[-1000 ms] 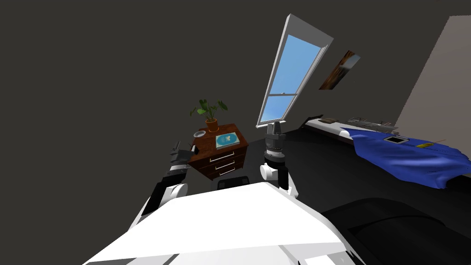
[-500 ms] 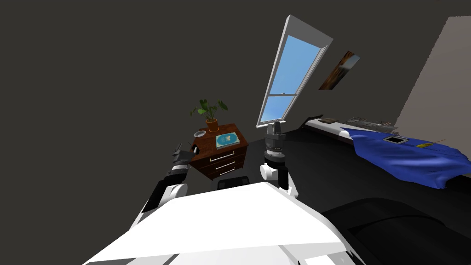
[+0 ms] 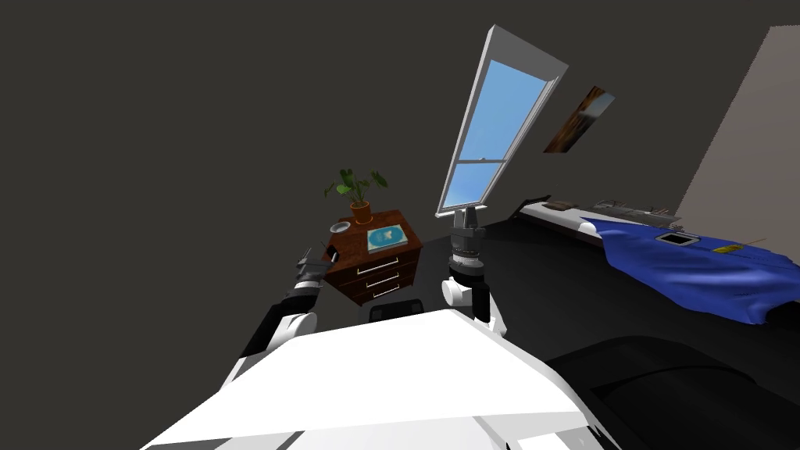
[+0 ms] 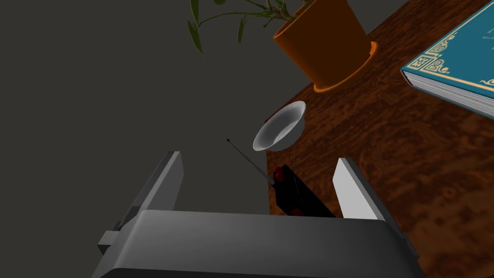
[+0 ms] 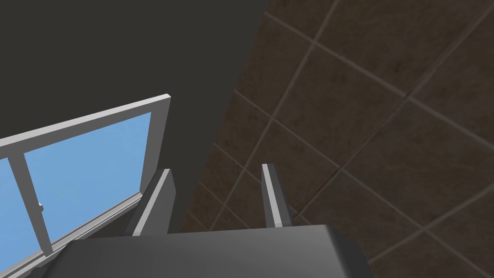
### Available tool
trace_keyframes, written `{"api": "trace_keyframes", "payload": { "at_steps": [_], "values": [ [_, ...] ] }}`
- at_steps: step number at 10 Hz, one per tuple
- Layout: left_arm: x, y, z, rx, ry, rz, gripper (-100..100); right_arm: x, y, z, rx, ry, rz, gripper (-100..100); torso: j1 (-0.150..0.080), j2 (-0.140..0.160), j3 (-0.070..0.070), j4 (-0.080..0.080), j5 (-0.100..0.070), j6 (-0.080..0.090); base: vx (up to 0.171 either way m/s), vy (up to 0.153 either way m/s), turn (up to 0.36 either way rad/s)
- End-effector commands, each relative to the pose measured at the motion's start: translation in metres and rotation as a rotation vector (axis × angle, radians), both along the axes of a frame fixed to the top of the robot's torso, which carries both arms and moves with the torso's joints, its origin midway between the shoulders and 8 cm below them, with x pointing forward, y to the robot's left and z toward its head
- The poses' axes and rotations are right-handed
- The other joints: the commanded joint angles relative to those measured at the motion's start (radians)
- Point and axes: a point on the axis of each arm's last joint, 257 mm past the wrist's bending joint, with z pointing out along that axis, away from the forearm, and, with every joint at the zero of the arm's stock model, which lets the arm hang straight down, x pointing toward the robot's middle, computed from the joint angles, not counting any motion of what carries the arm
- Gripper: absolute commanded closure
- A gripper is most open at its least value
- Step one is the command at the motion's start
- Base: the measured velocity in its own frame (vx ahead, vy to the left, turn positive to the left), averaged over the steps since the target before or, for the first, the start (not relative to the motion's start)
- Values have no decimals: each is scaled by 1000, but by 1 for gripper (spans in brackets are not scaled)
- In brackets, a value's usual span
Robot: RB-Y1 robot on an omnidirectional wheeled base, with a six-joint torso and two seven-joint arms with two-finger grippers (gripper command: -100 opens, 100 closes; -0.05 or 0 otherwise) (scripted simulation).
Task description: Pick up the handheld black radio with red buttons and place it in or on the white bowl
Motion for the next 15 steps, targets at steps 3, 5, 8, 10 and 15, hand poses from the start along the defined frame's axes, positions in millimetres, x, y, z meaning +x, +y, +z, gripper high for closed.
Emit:
{"api": "trace_keyframes", "payload": {
  "at_steps": [3,5,8,10,15],
  "values": [
    [3,6,-16,-121,52,-4,-100,0,0,0,0,0,0,0,0,-1,0,0,0,0,16,-6,28],
    [7,11,-29,-218,94,-4,-100,0,0,0,0,0,0,0,0,-1,0,0,0,0,22,-14,37],
    [11,15,-40,-318,130,-2,-100,0,0,0,0,0,0,0,-1,-2,-1,0,0,0,33,-14,46],
    [16,20,-48,-399,160,2,-100,0,0,0,0,0,0,0,-1,-2,-1,0,0,0,48,-21,73],
    [25,27,-60,-568,214,11,-100,0,0,0,0,0,0,0,-1,-2,-1,0,0,0,40,-20,60]
  ]
}}
